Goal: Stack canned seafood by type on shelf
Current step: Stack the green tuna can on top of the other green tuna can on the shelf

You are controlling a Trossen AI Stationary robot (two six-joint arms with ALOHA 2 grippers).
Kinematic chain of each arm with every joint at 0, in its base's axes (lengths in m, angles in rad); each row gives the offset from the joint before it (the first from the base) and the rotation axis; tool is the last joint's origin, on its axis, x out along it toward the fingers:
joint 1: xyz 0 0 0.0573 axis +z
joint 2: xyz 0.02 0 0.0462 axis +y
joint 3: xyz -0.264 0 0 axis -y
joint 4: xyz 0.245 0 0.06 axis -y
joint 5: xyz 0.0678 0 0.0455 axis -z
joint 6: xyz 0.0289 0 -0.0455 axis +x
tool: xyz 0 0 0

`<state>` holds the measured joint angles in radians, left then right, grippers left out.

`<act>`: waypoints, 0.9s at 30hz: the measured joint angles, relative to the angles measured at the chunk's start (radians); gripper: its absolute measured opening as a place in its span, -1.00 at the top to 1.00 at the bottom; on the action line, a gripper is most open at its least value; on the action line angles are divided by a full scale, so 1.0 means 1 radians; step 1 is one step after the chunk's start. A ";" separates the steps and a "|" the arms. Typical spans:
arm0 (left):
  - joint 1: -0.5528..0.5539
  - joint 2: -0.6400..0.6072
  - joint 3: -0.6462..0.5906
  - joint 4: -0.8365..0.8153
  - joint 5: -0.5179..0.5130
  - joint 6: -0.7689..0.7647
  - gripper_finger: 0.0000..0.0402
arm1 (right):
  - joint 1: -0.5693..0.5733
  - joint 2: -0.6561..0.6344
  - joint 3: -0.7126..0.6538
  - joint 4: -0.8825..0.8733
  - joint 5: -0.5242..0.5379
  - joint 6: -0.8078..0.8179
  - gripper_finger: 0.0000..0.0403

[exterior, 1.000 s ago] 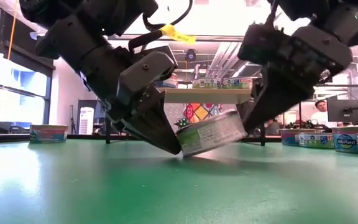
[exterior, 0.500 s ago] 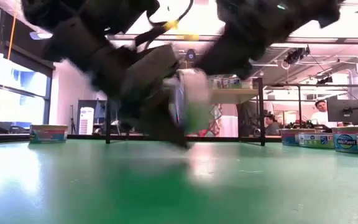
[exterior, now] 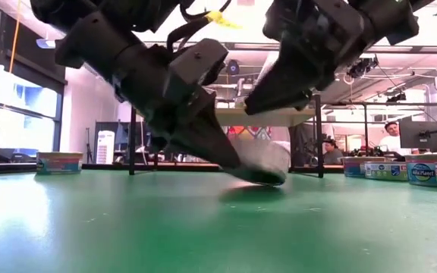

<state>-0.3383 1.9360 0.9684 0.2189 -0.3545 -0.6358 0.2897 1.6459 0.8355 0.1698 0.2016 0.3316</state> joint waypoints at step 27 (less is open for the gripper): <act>0.036 -0.034 -0.005 -0.204 -0.104 -0.022 1.00 | 0.112 -0.092 -0.385 0.206 0.214 0.049 -0.10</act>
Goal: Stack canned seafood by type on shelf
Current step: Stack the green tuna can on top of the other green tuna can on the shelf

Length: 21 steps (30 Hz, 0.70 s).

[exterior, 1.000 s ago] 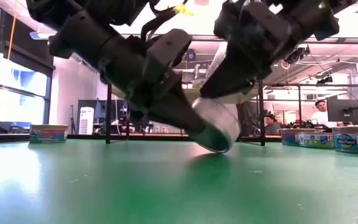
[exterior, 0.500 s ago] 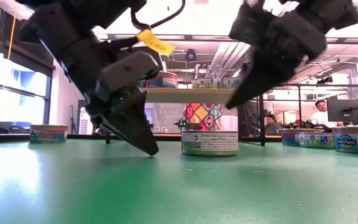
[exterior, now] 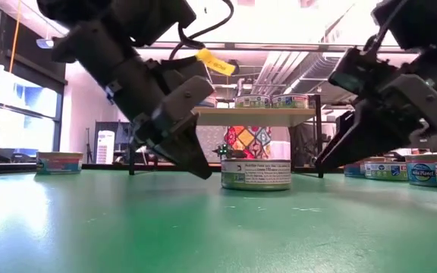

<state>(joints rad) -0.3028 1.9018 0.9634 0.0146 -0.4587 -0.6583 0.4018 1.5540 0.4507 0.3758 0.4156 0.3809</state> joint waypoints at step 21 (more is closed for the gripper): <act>0.060 0.051 -0.003 0.157 0.027 0.067 1.00 | -0.111 0.352 0.146 0.386 -0.117 -0.206 -0.96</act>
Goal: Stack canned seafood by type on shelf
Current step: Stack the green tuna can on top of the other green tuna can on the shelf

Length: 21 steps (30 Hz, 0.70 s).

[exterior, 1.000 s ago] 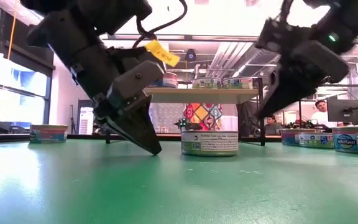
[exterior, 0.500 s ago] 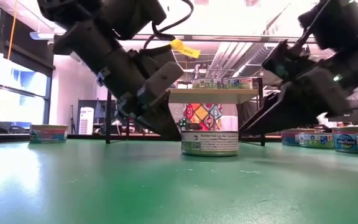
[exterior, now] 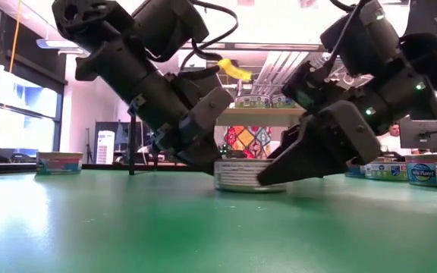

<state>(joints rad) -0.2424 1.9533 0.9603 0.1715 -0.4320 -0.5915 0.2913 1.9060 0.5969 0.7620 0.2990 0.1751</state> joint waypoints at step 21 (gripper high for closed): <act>-0.136 -0.205 0.003 -0.492 -0.205 -0.182 1.00 | 0.129 -0.104 -0.008 -0.109 0.228 0.052 -0.72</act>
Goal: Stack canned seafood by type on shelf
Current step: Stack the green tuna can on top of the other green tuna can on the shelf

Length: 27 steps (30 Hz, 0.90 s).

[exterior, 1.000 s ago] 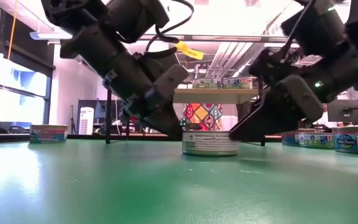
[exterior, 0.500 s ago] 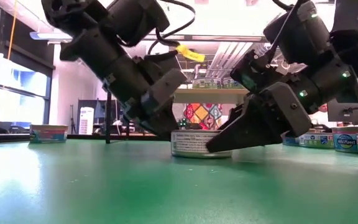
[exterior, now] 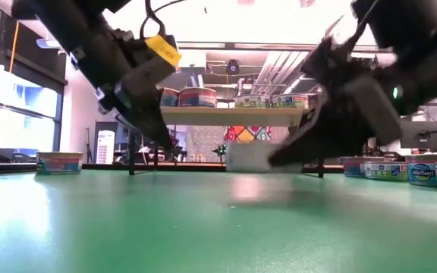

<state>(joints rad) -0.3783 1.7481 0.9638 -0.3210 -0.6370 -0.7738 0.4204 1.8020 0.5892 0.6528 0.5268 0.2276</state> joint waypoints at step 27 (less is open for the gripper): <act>0.641 -0.158 0.420 0.130 0.437 0.895 1.00 | -1.109 -0.652 0.350 -0.814 -0.591 -0.421 -0.72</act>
<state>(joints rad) 0.2630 1.5902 1.3838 -0.1910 -0.1998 0.1210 -0.6887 1.1499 0.9397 -0.1609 -0.0643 -0.1930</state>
